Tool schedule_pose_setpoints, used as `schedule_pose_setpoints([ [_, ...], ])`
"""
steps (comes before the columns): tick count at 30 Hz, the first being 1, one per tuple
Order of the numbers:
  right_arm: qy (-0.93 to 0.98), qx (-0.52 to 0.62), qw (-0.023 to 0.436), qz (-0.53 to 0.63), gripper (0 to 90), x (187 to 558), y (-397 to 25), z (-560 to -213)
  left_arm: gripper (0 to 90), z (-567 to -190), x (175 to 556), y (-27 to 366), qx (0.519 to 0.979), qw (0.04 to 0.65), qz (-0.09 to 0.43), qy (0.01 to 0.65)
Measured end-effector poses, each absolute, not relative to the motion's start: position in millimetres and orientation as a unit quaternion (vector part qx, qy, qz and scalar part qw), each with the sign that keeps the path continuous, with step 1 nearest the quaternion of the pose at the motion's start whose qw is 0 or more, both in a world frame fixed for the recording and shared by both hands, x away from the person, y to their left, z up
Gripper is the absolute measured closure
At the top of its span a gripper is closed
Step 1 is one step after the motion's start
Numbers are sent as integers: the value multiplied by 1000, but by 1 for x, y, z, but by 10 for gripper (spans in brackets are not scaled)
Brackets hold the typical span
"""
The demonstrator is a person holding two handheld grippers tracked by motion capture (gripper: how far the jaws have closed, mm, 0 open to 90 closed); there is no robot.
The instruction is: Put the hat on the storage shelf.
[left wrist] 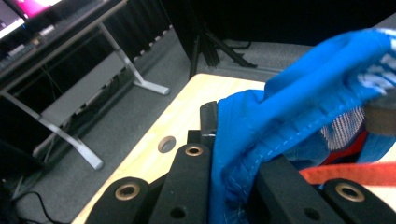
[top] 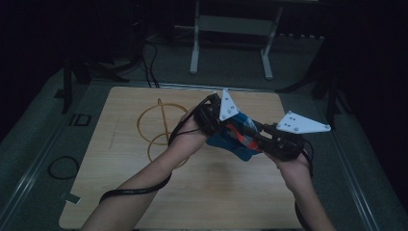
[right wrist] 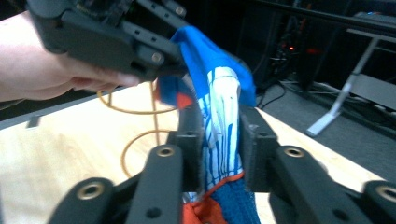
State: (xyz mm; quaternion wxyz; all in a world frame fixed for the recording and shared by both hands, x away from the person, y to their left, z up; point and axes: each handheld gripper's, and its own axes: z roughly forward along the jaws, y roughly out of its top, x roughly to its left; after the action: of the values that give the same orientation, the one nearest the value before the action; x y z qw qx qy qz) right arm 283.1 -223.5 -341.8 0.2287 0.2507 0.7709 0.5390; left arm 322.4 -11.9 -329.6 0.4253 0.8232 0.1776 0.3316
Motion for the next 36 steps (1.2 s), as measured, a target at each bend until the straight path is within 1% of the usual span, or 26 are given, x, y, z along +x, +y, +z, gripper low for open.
schedule_pose_setpoints([
  [3, 767, 246, 224, 548, 617, 277, -227, -342, 900, -327, 319, -10, 819, 426, 342, 176],
  [6, 762, 237, 212, 565, 509, 270, -233, -338, 900, -325, 322, -3, 814, 434, 341, 180],
  [9, 757, 229, 222, 571, 474, 262, -239, -335, 900, -323, 321, 4, 809, 450, 336, 173],
  [10, 755, 228, 225, 572, 460, 260, -243, -335, 900, -320, 320, 13, 802, 472, 326, 164],
  [11, 754, 228, 227, 573, 450, 260, -246, -335, 900, -319, 320, 15, 800, 480, 323, 161],
  [12, 756, 228, 226, 571, 439, 260, -247, -336, 900, -319, 320, 15, 800, 480, 323, 161],
  [16, 766, 218, 222, 563, 437, 258, -247, -343, 900, -317, 320, 26, 794, 500, 310, 151],
  [17, 768, 216, 222, 561, 451, 259, -247, -344, 900, -317, 321, 30, 795, 512, 293, 143],
  [18, 771, 214, 219, 558, 461, 259, -246, -347, 900, -317, 322, 34, 791, 523, 287, 135],
  [19, 776, 205, 218, 556, 474, 258, -245, -351, 900, -316, 324, 39, 792, 534, 266, 132],
  [21, 777, 201, 220, 554, 474, 258, -244, -353, 900, -316, 324, 39, 792, 534, 266, 132],
  [25, 783, 188, 216, 553, 486, 257, -239, -362, 900, -320, 329, 48, 784, 582, 200, 75],
  [28, 783, 184, 216, 553, 494, 257, -238, -366, 900, -321, 329, 49, 778, 595, 190, 67],
  [29, 778, 186, 215, 560, 497, 258, -237, -369, 900, -321, 329, 48, 772, 608, 173, 61],
  [31, 778, 185, 213, 562, 499, 258, -237, -370, 900, -321, 329, 48, 769, 613, 168, 60],
  [33, 773, 184, 212, 569, 498, 257, -234, -372, 900, -319, 329, 48, 759, 635, 140, 44],
  [34, 773, 184, 212, 569, 498, 257, -234, -372, 900, -319, 329, 48, 759, 635, 140, 44],
  [35, 772, 182, 216, 570, 477, 257, -231, -374, 900, -319, 328, 47, 757, 639, 132, 36],
  [36, 771, 181, 215, 571, 462, 257, -230, -374, 900, -318, 327, 47, 756, 640, 135, 31],
])
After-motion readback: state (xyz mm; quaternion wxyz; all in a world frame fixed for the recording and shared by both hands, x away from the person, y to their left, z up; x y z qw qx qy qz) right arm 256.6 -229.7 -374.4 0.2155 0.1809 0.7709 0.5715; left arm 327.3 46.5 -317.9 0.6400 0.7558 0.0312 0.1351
